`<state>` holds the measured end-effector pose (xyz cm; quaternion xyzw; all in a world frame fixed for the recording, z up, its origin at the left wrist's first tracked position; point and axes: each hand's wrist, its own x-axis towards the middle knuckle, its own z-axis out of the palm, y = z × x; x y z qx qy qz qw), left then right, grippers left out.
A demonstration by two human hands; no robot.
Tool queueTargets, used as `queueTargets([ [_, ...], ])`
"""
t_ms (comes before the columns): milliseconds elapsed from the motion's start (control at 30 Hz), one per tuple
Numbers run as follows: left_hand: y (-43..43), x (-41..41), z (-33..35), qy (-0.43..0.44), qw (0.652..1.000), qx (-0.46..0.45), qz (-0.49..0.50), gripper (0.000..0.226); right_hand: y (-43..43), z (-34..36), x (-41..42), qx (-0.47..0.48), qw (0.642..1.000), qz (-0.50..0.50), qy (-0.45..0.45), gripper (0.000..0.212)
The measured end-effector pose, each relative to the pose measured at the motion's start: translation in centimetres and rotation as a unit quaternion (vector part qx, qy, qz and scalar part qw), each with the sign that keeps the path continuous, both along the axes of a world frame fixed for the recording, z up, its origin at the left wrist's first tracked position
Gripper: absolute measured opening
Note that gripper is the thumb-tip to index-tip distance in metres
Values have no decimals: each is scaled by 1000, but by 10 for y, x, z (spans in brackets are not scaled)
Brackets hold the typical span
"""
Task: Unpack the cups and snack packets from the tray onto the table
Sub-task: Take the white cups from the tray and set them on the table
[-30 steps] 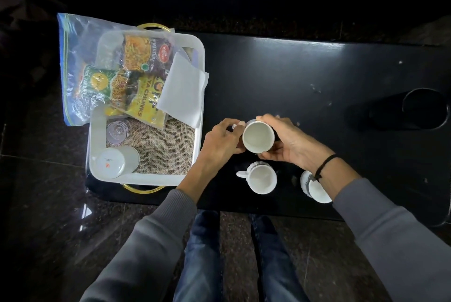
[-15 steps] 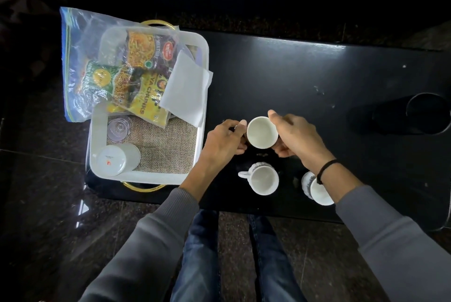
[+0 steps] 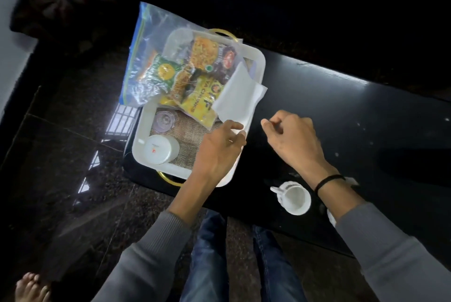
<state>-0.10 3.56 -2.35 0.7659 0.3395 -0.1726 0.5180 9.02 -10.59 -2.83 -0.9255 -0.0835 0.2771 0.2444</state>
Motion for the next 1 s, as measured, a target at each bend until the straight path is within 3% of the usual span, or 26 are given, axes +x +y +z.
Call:
queueTargets([
  [167, 59, -28, 9, -28, 980, 188, -52, 26, 72, 0, -23, 73, 987, 123, 79, 16],
  [300, 103, -51, 2, 68, 936, 299, -173, 50, 120, -8, -47, 82, 969, 187, 138, 27],
  [433, 125, -70, -13, 162, 919, 262, -245, 75, 147, -19, -63, 64, 961, 212, 168, 33],
  [633, 131, -82, -25, 82, 933, 268, -224, 73, 156, -30, -73, 60, 964, 197, 169, 20],
  [833, 128, -81, -25, -21, 984, 164, -73, 70, 136, -28, -62, 101, 977, 111, 151, 20],
  [1000, 111, -60, -17, 5, 993, -46, 107, 83, 100, -17, -47, 211, 964, -3, 162, 15],
])
